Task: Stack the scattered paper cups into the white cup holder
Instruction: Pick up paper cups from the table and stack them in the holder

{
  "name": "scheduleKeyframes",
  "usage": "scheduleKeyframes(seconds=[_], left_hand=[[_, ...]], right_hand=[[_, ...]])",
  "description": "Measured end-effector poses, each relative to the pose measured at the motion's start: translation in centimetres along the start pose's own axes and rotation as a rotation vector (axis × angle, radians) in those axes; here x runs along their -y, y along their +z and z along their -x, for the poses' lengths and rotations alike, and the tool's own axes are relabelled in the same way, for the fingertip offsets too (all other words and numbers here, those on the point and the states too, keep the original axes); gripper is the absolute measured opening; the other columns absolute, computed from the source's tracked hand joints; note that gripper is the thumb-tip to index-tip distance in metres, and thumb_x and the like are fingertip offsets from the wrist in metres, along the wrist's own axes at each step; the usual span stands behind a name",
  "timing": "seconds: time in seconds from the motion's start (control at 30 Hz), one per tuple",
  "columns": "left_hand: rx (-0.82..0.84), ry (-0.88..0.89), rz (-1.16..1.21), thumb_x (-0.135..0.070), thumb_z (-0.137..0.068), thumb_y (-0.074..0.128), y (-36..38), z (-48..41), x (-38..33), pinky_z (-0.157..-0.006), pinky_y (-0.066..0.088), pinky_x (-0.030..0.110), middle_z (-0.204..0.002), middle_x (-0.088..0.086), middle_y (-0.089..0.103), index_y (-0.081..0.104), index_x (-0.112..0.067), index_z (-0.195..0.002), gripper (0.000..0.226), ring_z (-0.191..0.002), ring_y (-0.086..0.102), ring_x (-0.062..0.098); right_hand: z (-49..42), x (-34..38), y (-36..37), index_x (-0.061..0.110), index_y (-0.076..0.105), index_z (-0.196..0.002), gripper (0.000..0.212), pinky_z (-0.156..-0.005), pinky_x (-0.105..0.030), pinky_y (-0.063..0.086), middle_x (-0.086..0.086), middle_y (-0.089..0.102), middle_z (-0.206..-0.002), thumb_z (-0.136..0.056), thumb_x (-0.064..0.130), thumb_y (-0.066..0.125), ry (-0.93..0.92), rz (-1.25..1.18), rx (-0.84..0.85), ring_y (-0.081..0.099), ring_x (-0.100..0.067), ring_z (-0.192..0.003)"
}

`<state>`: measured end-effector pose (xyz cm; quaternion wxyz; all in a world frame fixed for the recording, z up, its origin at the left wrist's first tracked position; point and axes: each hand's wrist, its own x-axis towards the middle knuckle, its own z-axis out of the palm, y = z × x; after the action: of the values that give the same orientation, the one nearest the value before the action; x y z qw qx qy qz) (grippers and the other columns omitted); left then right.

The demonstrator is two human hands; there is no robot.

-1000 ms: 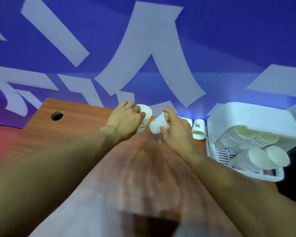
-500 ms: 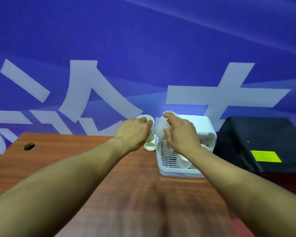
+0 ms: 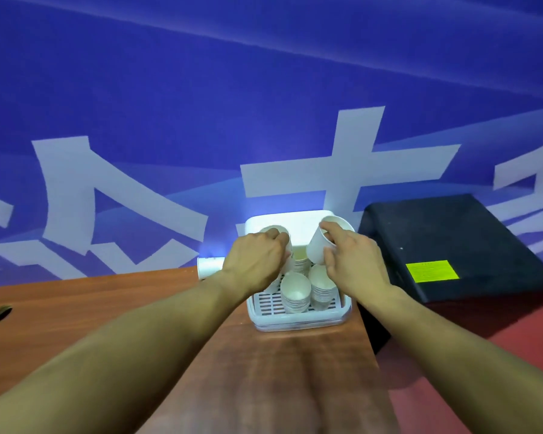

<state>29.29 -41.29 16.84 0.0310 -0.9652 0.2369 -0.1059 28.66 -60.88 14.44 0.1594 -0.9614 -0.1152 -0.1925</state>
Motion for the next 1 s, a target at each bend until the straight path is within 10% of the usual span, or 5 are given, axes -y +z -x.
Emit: scheduleKeyframes(seconds=[0.4,0.6,1.0], left_hand=[[0.005,0.195,0.028,-0.038,-0.091,0.046,5.8,-1.7,-1.9,-0.052,0.033,0.03,-0.089,-0.001,0.06,0.057,-0.019,-0.095,0.022,-0.074,0.062,0.028],[0.044,0.308,0.007,-0.035,-0.076,0.056,8.1,-0.6,-1.9,-0.045,0.022,0.025,-0.067,-0.002,0.054,0.056,-0.019,-0.075,0.017,-0.05,0.056,0.022],[0.248,0.238,0.074,-0.029,-0.092,0.051,12.8,-0.6,-2.7,-0.05,0.031,0.032,-0.094,0.0,0.057,0.053,-0.019,-0.105,0.017,-0.074,0.063,0.03]], right_hand=[[1.4,-3.3,4.0,0.025,0.054,-0.126,0.046,-0.06,-0.038,0.052,-0.004,0.069,-0.088,-0.081,0.018,0.062,0.014,-0.001,0.159,0.063,-0.032,-0.074],[1.6,-2.9,5.5,0.015,0.07,-0.1,0.06,-0.04,-0.024,0.042,0.001,0.059,-0.059,-0.043,0.007,0.087,-0.161,0.147,0.117,0.056,-0.023,-0.05],[2.4,-4.0,10.6,0.012,0.065,-0.103,0.059,-0.05,-0.026,0.041,0.001,0.063,-0.071,-0.045,0.001,0.073,-0.151,0.121,0.356,0.058,-0.025,-0.058]])
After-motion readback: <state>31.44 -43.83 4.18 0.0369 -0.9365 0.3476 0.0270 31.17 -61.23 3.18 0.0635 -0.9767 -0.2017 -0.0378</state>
